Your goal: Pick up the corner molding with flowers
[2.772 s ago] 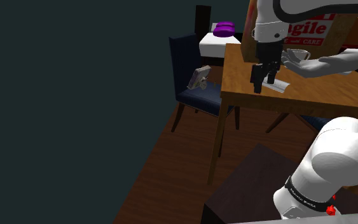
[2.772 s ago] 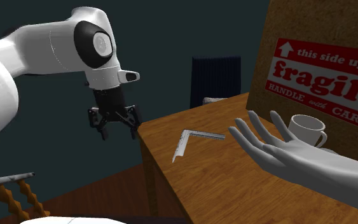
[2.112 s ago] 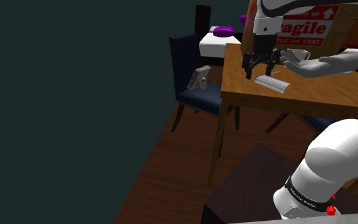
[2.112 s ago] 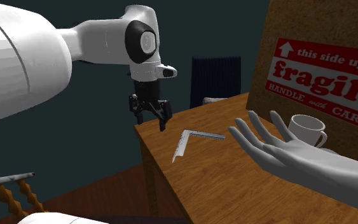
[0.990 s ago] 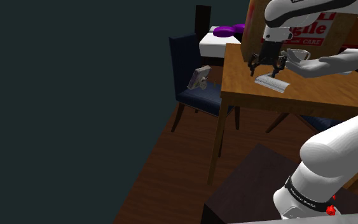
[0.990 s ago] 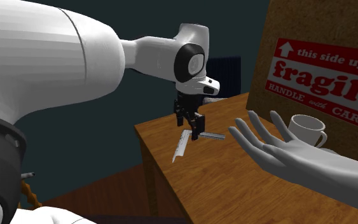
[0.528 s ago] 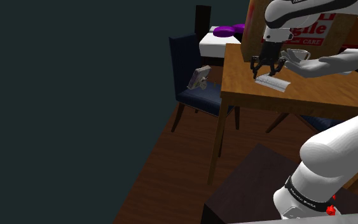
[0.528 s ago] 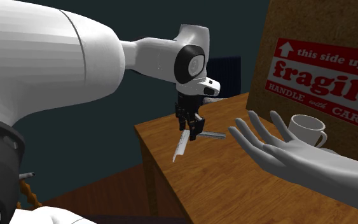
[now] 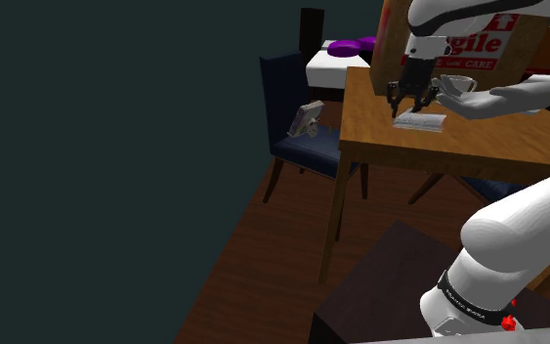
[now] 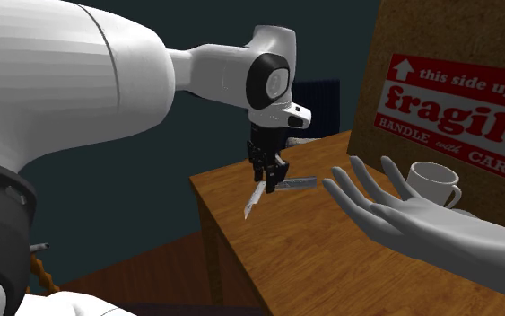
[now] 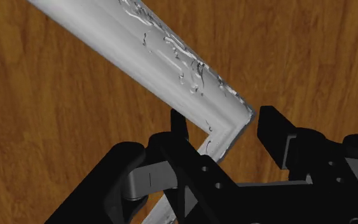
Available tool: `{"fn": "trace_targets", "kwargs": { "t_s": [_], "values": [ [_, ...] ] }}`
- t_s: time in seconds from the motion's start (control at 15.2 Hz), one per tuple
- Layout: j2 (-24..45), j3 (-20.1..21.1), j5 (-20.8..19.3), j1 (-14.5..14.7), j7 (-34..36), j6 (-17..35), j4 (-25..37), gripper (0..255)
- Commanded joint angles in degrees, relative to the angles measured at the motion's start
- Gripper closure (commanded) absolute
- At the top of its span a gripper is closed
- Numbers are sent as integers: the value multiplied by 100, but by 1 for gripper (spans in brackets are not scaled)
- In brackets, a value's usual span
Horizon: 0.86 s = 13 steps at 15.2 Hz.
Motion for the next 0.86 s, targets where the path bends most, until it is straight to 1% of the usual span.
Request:
{"fn": "trace_targets", "kwargs": {
  "t_s": [0.0,0.66,0.79],
  "values": [
    [5,10,7,5,-2,-155,140,255],
    [105,51,54,34,-14,-913,997,255],
    [108,51,54,34,-14,-925,1010,255]
  ]
}}
